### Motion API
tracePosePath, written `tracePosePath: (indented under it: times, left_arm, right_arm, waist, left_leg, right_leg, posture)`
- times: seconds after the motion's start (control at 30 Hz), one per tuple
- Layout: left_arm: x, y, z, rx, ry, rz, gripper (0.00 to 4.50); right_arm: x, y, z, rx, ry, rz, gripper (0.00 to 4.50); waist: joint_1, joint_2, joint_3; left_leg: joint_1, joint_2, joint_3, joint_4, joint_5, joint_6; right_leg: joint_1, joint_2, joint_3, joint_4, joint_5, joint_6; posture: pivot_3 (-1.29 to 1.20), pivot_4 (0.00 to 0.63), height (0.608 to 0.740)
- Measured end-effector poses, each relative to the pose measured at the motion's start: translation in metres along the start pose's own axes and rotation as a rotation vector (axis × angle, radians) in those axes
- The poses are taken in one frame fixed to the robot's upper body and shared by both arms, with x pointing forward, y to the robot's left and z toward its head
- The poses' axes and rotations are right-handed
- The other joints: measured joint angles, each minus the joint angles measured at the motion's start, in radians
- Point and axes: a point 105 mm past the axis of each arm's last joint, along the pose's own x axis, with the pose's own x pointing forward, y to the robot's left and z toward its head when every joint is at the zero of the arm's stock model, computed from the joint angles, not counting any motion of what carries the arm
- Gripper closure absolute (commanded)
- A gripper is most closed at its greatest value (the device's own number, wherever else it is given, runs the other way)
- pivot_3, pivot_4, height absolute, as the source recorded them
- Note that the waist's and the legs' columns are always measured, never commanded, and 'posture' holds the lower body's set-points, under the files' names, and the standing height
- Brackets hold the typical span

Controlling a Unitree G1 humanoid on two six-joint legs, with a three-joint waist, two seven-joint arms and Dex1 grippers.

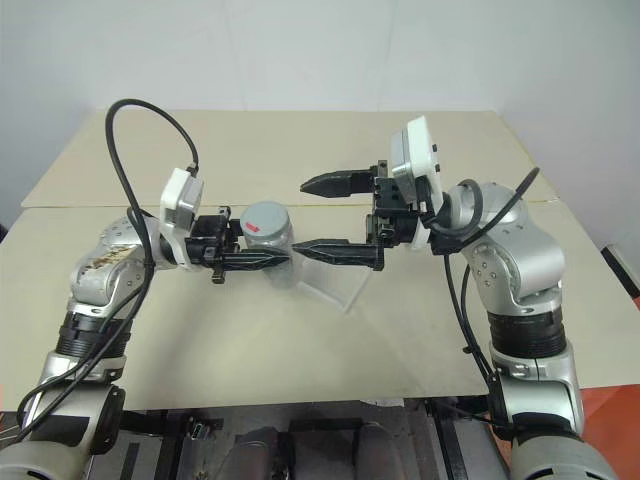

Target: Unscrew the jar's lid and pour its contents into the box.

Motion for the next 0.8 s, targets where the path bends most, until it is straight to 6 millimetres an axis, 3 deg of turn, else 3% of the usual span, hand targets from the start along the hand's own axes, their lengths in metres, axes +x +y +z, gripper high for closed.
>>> tracePosePath:
  times: [0.27,0.63,0.8]
  left_arm:
    - [0.011,0.004,0.003,0.026,0.002,-0.036,2.59]
    - [0.008,0.004,0.001,0.025,0.012,-0.031,2.59]
    - [0.001,0.003,0.002,0.031,0.028,-0.016,2.59]
  right_arm:
    - [0.048,-0.010,-0.014,0.018,0.073,-0.146,0.06]
    - [0.052,-0.016,-0.024,0.051,0.098,-0.179,0.06]
    - [0.038,-0.016,-0.022,0.121,0.073,-0.137,0.06]
  waist:
    - [-0.004,0.000,0.000]
    - [-0.002,0.000,0.000]
    - [-0.002,0.000,0.000]
  left_leg:
    - [-0.003,0.000,0.000,0.000,0.001,-0.001]
    - [-0.008,0.000,0.000,0.001,0.001,-0.001]
    - [-0.008,0.000,0.000,0.001,0.000,0.000]
  right_leg:
    - [-0.005,0.001,0.001,0.002,0.000,-0.001]
    - [-0.006,0.001,0.000,0.003,0.000,-0.001]
    - [-0.006,0.001,0.000,0.003,0.000,-0.001]
  posture:
    - [0.00,0.150,0.740]
    - [0.00,0.150,0.740]
    - [0.00,0.150,0.740]
